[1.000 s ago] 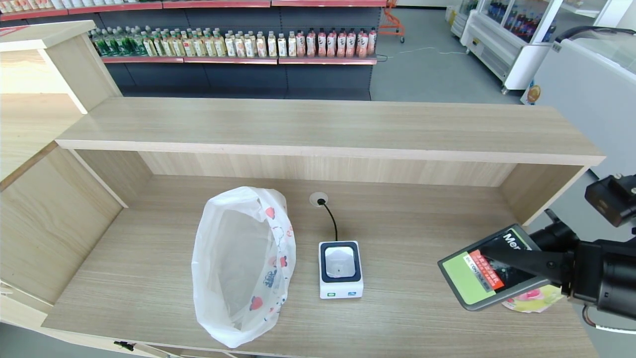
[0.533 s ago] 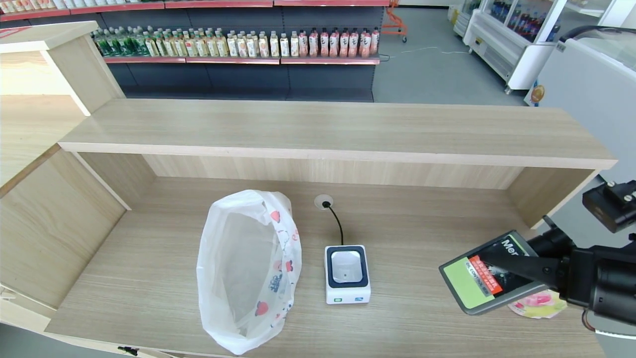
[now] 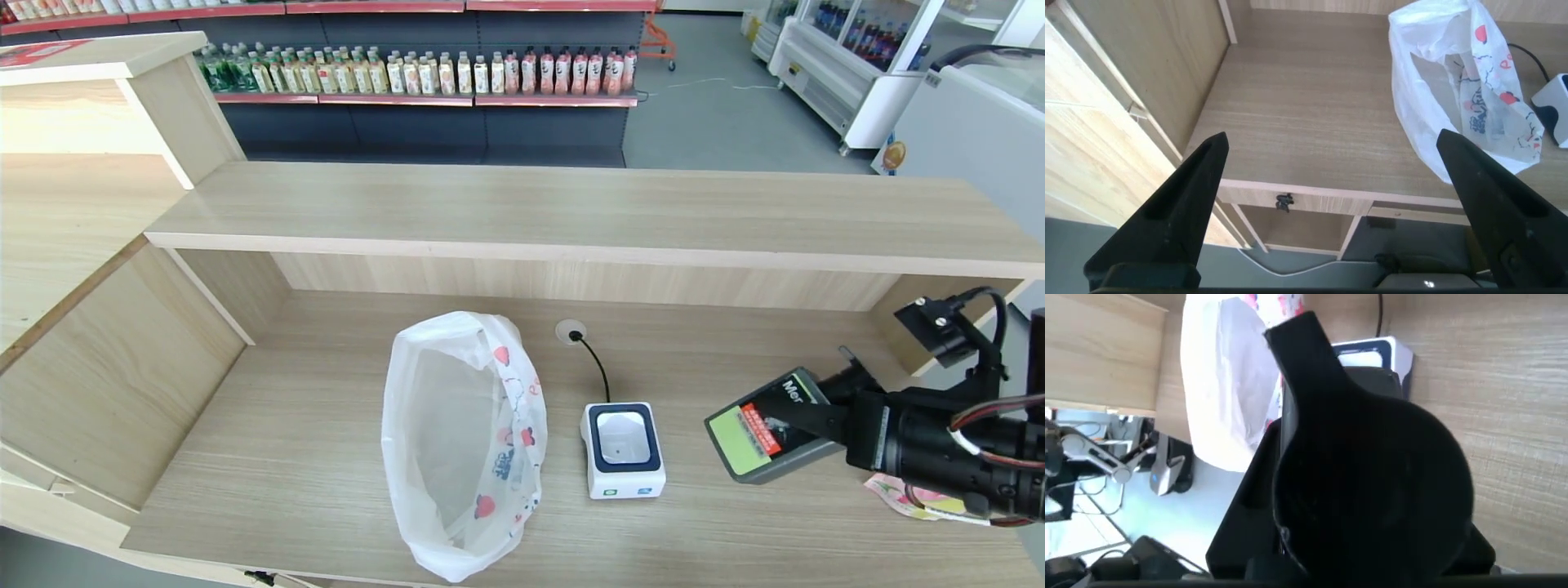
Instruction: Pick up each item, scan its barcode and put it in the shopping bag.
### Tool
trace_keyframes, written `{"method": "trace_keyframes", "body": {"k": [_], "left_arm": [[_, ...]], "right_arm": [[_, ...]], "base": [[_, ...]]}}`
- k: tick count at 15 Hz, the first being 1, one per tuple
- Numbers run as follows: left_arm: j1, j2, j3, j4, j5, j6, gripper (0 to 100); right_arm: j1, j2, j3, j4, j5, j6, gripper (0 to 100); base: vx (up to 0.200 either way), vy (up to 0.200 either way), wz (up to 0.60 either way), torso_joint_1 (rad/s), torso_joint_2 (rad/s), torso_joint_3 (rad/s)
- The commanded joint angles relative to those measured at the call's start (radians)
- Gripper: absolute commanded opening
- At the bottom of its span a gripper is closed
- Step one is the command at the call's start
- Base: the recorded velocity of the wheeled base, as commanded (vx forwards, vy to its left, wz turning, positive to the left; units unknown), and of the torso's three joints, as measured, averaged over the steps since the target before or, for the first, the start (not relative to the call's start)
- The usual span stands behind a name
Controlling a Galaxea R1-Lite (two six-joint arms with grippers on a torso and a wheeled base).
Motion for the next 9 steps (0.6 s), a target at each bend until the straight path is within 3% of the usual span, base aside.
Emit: {"method": "trace_keyframes", "body": {"k": [1,3,9], "left_arm": [[0.000,0.000,0.000,0.000,0.000,0.000,100],[0.000,0.000,0.000,0.000,0.000,0.000,100],[0.000,0.000,0.002,0.000,0.000,0.000,100]], "right_arm": [[0.007,0.221,-0.020,-0.147,-0.055,-0.020,0],[0.036,0.313,-0.038,-0.236,-0.059,-0.020,0],[0.087,0.422,-0.064,-0.253,-0.061,-0.046,0]], "base": [[0.000,0.000,0.00,0.000,0.00,0.000],[0.000,0.000,0.00,0.000,0.00,0.000],[0.000,0.000,0.00,0.000,0.00,0.000]]}}
